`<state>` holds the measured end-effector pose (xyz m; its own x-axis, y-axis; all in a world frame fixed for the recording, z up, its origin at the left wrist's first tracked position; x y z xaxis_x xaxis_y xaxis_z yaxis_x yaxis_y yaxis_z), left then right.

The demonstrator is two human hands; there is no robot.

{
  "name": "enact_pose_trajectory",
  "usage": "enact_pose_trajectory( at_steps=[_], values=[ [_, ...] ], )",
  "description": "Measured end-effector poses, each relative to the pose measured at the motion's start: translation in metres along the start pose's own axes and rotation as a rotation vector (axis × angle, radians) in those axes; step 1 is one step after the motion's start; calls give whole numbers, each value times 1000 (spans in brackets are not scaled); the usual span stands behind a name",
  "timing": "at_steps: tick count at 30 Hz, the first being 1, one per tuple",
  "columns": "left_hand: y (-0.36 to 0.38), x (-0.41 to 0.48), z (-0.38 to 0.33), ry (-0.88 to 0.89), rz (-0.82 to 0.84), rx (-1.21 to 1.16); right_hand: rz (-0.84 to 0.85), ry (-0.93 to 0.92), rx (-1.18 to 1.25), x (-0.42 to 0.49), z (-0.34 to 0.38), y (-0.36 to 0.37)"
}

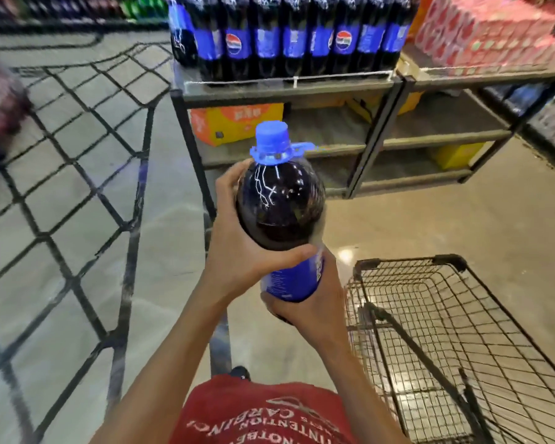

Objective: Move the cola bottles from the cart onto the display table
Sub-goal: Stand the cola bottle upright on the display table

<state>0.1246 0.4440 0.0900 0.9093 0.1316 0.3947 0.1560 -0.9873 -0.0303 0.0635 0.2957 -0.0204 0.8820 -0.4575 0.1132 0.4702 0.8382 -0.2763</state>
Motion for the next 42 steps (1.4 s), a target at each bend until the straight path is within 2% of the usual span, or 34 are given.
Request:
enact_pose_trajectory(
  at_steps=[9,17,24,42],
  values=[
    [-106,66,16,33,-151,68,152,-95,34,25,46,131],
    [-168,123,38,25,-276,88,246,-126,64,58,71,222],
    [-195,194,80,-9,-348,140,285,-136,67,114,76,293],
    [-219,429,172,-64,-391,234,277,-186,30,318,104,461]
  ],
)
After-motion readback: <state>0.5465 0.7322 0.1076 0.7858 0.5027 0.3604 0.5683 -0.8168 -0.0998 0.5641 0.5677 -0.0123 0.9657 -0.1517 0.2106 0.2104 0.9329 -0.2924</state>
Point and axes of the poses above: each hand's wrist, its own x-axis towards the middle knuckle, its own y-axis out of the palm, z = x × y, the point moved 8 cm from there along x, towards the middle knuckle, and after that the axes turned 14 degrees about -z, right-handed, at the moved point
